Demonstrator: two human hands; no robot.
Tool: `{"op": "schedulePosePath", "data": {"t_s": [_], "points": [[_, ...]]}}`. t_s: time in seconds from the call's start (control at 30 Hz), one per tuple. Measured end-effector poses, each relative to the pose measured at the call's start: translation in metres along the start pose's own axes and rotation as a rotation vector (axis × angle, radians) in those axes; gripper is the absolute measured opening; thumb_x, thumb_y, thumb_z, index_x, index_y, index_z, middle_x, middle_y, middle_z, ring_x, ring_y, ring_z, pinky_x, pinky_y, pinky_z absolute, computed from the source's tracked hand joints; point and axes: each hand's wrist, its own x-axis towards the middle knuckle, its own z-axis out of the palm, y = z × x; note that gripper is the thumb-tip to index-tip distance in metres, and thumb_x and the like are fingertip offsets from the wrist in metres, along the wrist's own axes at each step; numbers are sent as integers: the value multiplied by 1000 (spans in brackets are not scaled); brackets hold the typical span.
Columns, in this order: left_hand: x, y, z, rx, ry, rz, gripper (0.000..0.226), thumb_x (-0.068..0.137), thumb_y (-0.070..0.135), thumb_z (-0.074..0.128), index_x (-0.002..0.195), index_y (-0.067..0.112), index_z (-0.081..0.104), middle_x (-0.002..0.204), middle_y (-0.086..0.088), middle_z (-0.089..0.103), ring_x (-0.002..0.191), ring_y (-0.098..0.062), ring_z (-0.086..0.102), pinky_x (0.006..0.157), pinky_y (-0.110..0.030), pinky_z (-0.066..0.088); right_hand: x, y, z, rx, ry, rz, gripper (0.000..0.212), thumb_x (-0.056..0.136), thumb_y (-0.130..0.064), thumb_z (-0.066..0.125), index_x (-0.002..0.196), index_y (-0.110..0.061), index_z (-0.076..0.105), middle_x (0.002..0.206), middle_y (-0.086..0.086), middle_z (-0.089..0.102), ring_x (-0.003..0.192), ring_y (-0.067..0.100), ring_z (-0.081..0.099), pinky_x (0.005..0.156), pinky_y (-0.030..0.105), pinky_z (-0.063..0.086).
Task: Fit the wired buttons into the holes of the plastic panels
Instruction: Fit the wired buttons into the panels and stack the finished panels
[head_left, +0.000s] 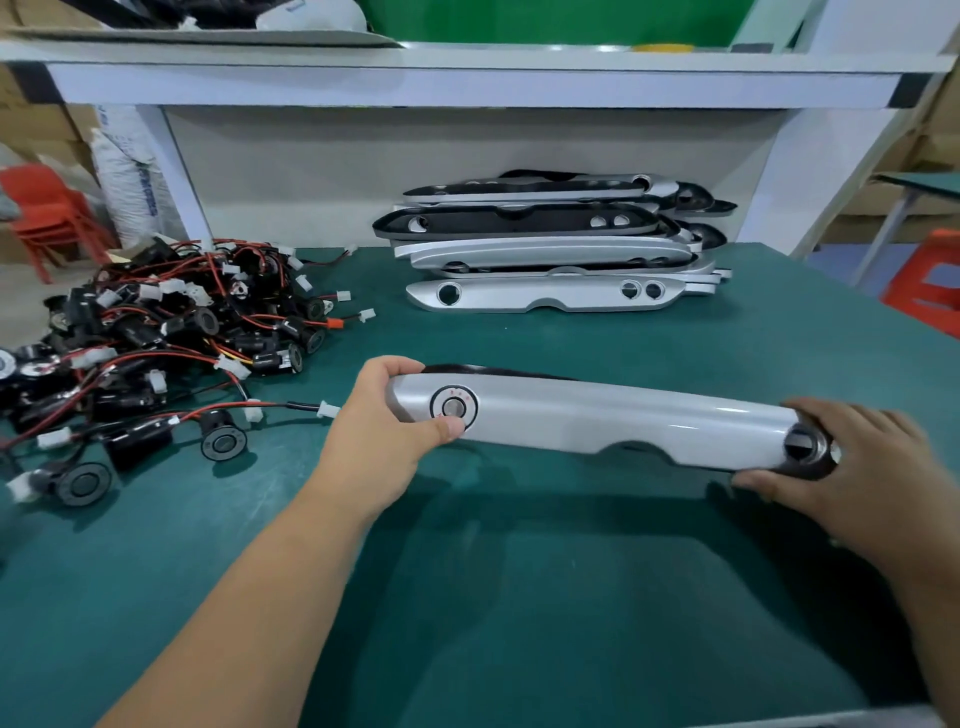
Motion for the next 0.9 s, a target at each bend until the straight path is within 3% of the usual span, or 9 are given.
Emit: {"op": "schedulePosePath", "data": {"t_s": [0.13,0.27,0.33,0.43,0.5,0.6,0.7,0.77,0.9], "points": [[2,-2,0,-18,-13,-10,52,73,22,81,109,40,48,76,0,49,71,-17,52,77,-38,52,-3,-6,-4,17,11,5,88,43,-78,59,111,-23,61,106,4,65,106,33,51,94,43,38],[3,-4,-4,12,-32,46,56,76,26,78,114,46,42,75,2,45,57,4,47,61,-12,40,-5,-11,-5,34,30,4,86,42,-76,60,109,-22,63,103,4,66,103,32,50,91,42,39],[4,-5,-7,-29,-64,51,58,77,25,77,113,51,41,80,-2,46,56,5,47,65,-14,42,-6,-11,-4,44,37,12,88,42,-76,60,111,-22,63,105,5,65,104,32,49,90,42,39],[8,-7,-9,-181,-91,-15,63,67,27,80,109,54,42,94,-9,49,86,-12,60,90,-29,50,-5,-11,-4,82,62,31,93,41,-72,64,114,-15,62,109,9,63,107,33,48,93,45,38],[11,-8,-7,-273,-78,-62,62,59,27,77,111,43,46,110,-10,55,107,-30,61,99,-45,47,-5,-11,-4,123,113,35,92,41,-68,66,112,-11,61,107,10,62,107,34,47,94,45,37],[12,-7,-4,-353,-43,-68,54,56,21,77,103,32,52,103,-5,61,99,-25,62,97,-48,49,-6,-15,-5,154,191,39,90,40,-65,68,110,-9,60,105,9,61,109,32,42,95,43,35],[8,-5,-5,-236,-33,5,46,61,24,78,97,37,54,85,11,69,83,-7,63,79,-31,53,-7,-18,-10,164,234,44,88,40,-60,72,108,-6,60,103,12,61,108,33,42,96,43,34],[4,5,-8,-208,-35,47,43,64,25,79,94,41,54,81,18,69,78,-4,63,70,-20,50,-8,-20,-18,160,243,41,85,41,-56,73,107,-4,60,102,13,61,106,34,43,96,44,33],[-2,54,-7,-103,-37,178,43,56,41,76,89,54,52,91,11,69,88,-13,63,88,-40,51,-13,-8,-53,196,273,83,85,41,-59,71,107,-8,60,101,12,61,102,33,47,93,40,35]]}}
